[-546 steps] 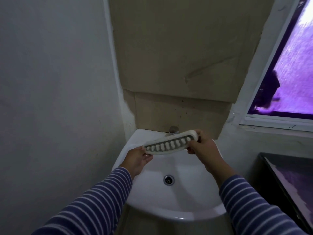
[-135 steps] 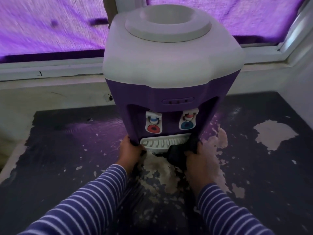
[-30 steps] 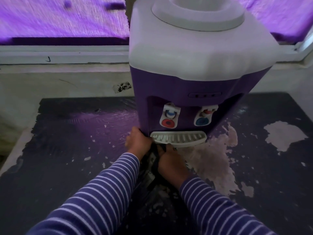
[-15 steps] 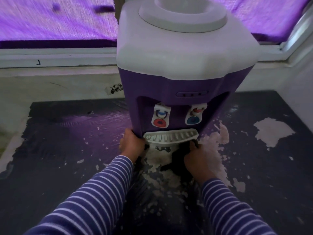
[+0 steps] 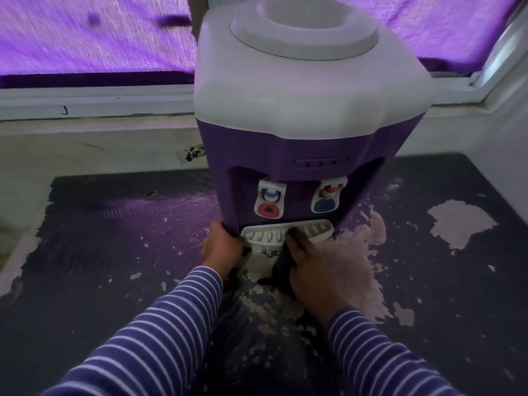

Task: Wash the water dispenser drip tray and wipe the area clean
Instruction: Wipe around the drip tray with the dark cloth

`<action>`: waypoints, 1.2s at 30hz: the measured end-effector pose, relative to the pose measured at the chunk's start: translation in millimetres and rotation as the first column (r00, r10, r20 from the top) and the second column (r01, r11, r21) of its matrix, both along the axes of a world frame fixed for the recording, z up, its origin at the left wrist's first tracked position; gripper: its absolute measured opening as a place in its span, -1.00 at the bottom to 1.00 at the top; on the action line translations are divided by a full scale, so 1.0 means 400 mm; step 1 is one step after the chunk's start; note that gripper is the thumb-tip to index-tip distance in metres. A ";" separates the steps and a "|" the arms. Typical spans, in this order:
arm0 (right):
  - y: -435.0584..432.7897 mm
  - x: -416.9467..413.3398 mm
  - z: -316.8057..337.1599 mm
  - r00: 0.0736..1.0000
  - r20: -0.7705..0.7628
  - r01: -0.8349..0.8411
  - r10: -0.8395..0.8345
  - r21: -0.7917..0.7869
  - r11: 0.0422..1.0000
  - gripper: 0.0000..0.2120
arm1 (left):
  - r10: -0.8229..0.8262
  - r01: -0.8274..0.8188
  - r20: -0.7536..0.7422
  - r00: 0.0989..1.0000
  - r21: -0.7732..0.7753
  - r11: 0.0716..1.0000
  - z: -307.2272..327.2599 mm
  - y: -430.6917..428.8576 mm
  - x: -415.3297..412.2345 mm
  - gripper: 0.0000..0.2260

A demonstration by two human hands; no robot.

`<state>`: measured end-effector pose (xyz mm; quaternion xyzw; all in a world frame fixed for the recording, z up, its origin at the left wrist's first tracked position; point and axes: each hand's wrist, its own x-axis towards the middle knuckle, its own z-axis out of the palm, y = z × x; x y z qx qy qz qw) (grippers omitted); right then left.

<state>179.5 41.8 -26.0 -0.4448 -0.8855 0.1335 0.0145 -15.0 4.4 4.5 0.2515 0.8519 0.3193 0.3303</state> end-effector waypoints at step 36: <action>0.037 -0.069 0.064 0.901 -0.338 0.219 -0.272 -0.185 0.958 -0.51 | -0.026 0.024 0.077 0.997 0.023 0.999 -0.007 0.006 -0.021 -0.55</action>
